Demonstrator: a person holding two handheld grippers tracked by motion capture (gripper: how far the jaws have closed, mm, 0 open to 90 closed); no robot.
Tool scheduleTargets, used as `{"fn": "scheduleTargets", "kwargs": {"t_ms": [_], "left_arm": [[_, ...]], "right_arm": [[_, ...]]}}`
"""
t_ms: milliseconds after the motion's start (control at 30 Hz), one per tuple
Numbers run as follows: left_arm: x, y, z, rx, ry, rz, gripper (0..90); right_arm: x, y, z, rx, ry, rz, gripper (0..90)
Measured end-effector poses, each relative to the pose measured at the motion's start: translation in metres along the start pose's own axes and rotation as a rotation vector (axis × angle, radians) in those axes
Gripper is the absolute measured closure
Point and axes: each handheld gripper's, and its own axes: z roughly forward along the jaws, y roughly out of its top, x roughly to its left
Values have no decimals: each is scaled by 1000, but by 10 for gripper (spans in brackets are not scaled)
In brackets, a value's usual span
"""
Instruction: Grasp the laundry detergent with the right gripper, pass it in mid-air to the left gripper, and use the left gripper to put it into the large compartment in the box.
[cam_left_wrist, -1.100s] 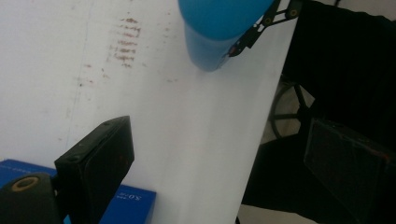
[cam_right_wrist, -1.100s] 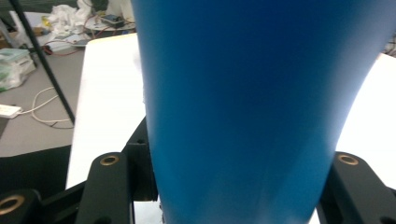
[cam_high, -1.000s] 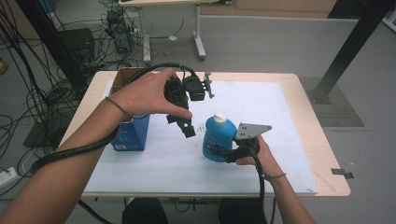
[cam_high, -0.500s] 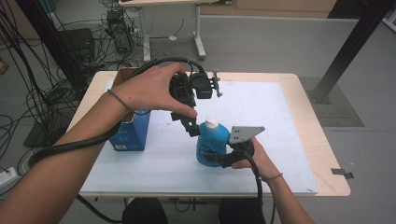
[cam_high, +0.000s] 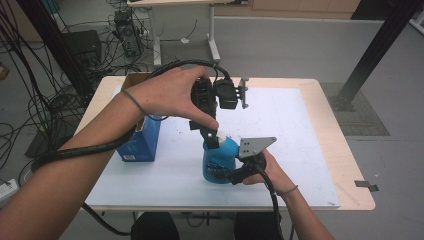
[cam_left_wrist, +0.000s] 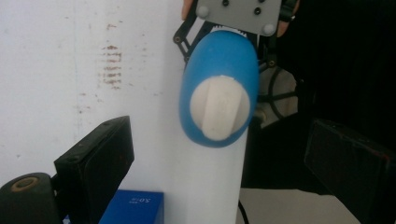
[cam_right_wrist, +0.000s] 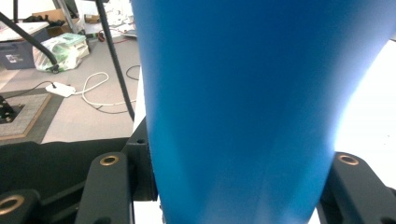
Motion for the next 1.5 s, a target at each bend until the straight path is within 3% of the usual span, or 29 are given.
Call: {"fn": "scheduleTargets", "kwargs": {"t_ms": [267, 433, 1500], "left_arm": [[-12, 28, 8, 88, -11, 73, 86], [-16, 36, 12, 126, 6, 82, 86], [-13, 31, 12, 102, 14, 73, 87]], "right_arm": [[-1, 3, 4, 16, 23, -11, 425], [-1, 2, 5, 14, 25, -12, 425], [1, -1, 5, 2, 14, -6, 424]]}}
